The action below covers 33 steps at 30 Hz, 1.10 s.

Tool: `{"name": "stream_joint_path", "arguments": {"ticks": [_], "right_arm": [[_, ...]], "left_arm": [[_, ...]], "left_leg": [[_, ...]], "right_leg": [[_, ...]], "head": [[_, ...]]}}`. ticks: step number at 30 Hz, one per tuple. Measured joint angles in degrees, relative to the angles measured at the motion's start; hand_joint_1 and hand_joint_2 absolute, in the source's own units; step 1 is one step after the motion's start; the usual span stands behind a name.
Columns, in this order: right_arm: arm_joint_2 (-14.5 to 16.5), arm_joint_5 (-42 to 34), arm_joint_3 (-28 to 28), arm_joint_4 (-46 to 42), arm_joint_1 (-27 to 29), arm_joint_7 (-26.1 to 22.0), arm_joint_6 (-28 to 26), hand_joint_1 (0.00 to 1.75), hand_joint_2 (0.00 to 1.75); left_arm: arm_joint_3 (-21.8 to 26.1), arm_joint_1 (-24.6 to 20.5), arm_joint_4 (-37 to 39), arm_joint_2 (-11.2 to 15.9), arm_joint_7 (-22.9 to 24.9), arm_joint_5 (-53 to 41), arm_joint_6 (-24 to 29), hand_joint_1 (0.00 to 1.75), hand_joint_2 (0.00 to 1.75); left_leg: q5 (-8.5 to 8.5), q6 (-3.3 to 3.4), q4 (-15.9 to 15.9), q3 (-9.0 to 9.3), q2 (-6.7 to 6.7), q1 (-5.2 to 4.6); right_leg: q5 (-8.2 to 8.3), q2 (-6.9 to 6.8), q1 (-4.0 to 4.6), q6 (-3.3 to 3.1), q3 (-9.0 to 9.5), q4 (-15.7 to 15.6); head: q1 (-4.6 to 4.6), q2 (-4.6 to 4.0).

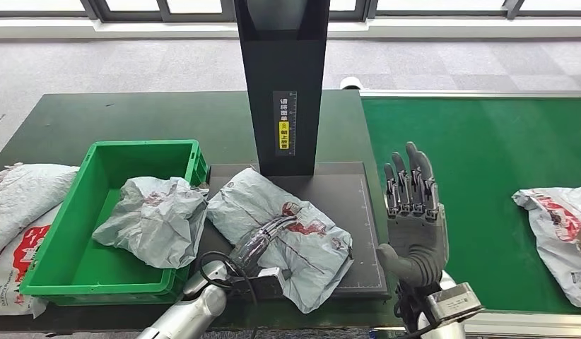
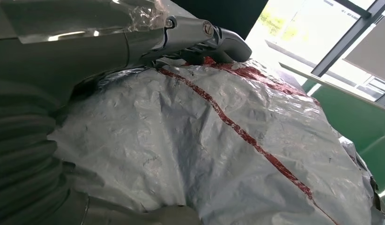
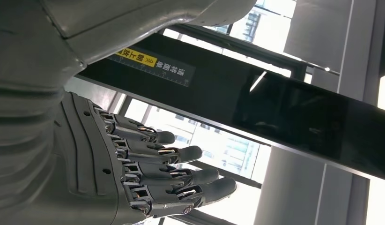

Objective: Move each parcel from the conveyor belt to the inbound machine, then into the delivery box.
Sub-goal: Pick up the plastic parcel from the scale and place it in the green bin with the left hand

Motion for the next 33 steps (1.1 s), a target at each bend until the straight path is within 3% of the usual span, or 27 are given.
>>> {"name": "stream_joint_path", "arguments": {"ticks": [3,12,23,28,33], "right_arm": [[-0.02,-0.04,0.00,0.32,-0.25,0.00,-0.03,0.00,1.75],[-0.15,-0.72,0.00,1.21,-0.73,0.00,-0.51,0.00,1.75],[-0.15,-0.53,0.00,1.44,-0.69,-0.02,-0.67,0.00,1.75],[-0.15,-0.36,0.00,1.33,0.13,-0.02,-0.82,0.00,1.75],[-0.17,-0.38,0.00,0.56,1.34,-0.06,-1.38,0.00,1.75]], "left_arm": [[0.00,-0.50,0.97,-0.15,-0.02,-0.10,0.29,1.75,1.75],[0.01,0.15,-0.03,0.12,-2.07,0.76,6.60,1.75,1.75],[0.11,4.00,-8.09,1.22,-3.10,1.96,8.83,1.75,1.75],[0.13,8.04,-17.03,1.71,-3.93,2.37,11.80,1.75,1.75],[0.13,13.24,-32.38,2.77,-4.93,5.53,14.35,1.75,1.75]], "left_leg": [[0.03,0.01,-0.01,0.02,0.00,0.01],[0.10,-0.01,-0.02,-0.01,-0.01,0.02],[0.10,-0.03,-0.01,-0.15,-0.10,0.02],[0.09,-0.03,-0.01,-0.28,-0.09,0.02],[0.09,-0.03,-0.01,-0.34,-0.09,0.02]], "right_leg": [[0.01,0.00,0.01,0.00,0.06,0.00],[0.05,0.00,0.02,0.00,0.09,0.01],[0.05,0.01,0.02,-0.01,-0.14,0.02],[0.05,0.03,0.02,-0.01,-0.28,0.02],[0.04,0.03,0.03,-0.01,-0.36,0.02]], "head": [[0.01,0.00],[0.01,0.01],[0.02,0.00],[0.02,0.00],[0.02,0.00]]}}
